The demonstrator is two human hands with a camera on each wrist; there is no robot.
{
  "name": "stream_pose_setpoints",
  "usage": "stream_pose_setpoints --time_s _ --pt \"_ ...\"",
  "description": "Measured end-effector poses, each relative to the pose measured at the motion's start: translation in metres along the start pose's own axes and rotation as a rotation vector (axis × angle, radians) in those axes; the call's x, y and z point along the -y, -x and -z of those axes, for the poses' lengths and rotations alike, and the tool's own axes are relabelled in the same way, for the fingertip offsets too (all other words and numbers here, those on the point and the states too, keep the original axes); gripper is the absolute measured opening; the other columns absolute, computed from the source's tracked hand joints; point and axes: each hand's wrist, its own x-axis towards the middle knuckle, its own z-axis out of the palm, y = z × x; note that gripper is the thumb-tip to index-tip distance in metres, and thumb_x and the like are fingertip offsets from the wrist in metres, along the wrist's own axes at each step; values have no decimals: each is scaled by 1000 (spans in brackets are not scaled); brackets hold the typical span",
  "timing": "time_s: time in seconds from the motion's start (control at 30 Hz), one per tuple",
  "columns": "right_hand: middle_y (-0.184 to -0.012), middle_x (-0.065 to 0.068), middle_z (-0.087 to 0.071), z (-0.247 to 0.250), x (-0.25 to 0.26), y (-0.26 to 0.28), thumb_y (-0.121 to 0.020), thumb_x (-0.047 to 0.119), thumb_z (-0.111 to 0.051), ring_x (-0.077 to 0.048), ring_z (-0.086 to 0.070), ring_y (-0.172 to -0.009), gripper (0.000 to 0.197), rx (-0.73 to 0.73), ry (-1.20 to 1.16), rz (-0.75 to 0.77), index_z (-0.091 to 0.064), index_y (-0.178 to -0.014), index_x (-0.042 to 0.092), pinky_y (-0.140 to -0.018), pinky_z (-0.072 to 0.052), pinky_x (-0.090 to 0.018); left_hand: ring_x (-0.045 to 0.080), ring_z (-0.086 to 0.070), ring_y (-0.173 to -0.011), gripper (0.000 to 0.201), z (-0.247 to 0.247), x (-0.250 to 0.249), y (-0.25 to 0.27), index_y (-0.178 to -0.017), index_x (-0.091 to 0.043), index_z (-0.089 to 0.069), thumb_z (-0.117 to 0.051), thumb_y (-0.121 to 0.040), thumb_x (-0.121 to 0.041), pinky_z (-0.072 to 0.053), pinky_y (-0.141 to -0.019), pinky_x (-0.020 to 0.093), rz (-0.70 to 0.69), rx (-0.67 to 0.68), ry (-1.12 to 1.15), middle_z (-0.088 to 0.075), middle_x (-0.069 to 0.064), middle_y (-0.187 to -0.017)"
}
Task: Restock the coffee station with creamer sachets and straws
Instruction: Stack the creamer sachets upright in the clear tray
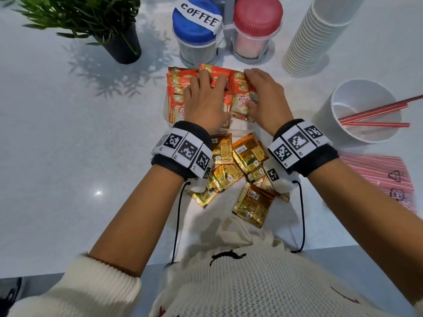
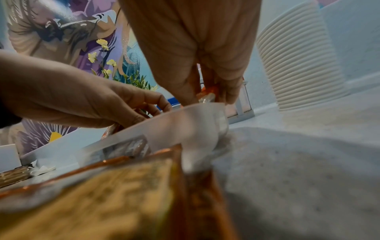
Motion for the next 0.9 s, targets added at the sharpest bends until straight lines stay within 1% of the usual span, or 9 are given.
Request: stream_pose_setpoints --time_s 0.17,0.27,0.37,0.43,0.5,0.57,0.67,0.77,0.9 --pt "-150 -11 -29 6 2 6 -85 4 -56 -25 -23 -140 58 -64 39 56 -38 -139 10 -114 -19 -32 27 -32 -127 54 4 3 3 -129 -18 -42 -66 -81 -27 -29 -105 36 -30 -34 98 -35 9 -136" --pt "-131 -13 -48 17 15 14 -84 9 -59 -26 -43 -121 40 -98 5 125 -54 -124 8 -99 -33 -30 22 -36 -125 40 11 5 9 -121 -14 -50 -64 -84 -22 -31 -99 26 -34 -155 276 -40 8 -131" --pt "-103 -11 -65 21 32 30 -85 11 -60 -18 -56 -88 20 111 -55 265 -66 -104 6 -77 -41 -25 19 -44 -114 25 22 8 19 -110 -9 -57 -60 -86 -16 -31 -88 16 -5 -275 423 -47 8 -118" --pt "-101 -8 -67 16 40 41 -86 14 -60 -15 -56 -85 19 325 22 347 -67 -102 7 -76 -40 -24 15 -53 -97 18 27 11 27 -103 -5 -60 -58 -86 -12 -40 -82 17 15 -310 506 -53 6 -104" --pt "-109 -9 -64 7 44 50 -87 19 -60 -19 -56 -93 25 441 138 379 -65 -108 7 -81 -43 -28 12 -54 -84 14 29 15 35 -98 -3 -63 -56 -87 -10 -39 -68 5 29 -294 558 -58 2 -91" --pt "-117 -11 -60 -2 45 57 -85 21 -61 -25 -56 -103 32 479 224 381 -61 -114 7 -88 -46 -35 11 -53 -78 14 27 19 43 -95 -1 -64 -54 -88 -8 -36 -61 0 49 -238 598 -58 -1 -82" --pt "-127 -11 -55 -8 46 65 -83 17 -62 -27 -54 -109 41 518 247 390 -55 -123 11 -89 -48 -39 11 -54 -79 14 18 27 56 -93 -3 -65 -53 -88 -7 -37 -61 -1 101 -163 649 -60 0 -83" --pt "-134 -10 -49 -9 48 69 -81 8 -59 -26 -52 -104 47 520 256 373 -48 -127 10 -76 -44 -31 13 -58 -84 13 10 32 67 -89 -9 -64 -52 -89 -5 -42 -68 5 167 -99 708 -62 2 -88" --pt "-117 -16 -56 -17 46 71 -80 -2 -51 -33 -54 -101 45 487 309 361 -45 -123 10 -74 -47 -35 14 -60 -89 21 8 33 77 -93 -8 -63 -47 -88 5 -49 -77 15 209 11 760 -63 4 -93"
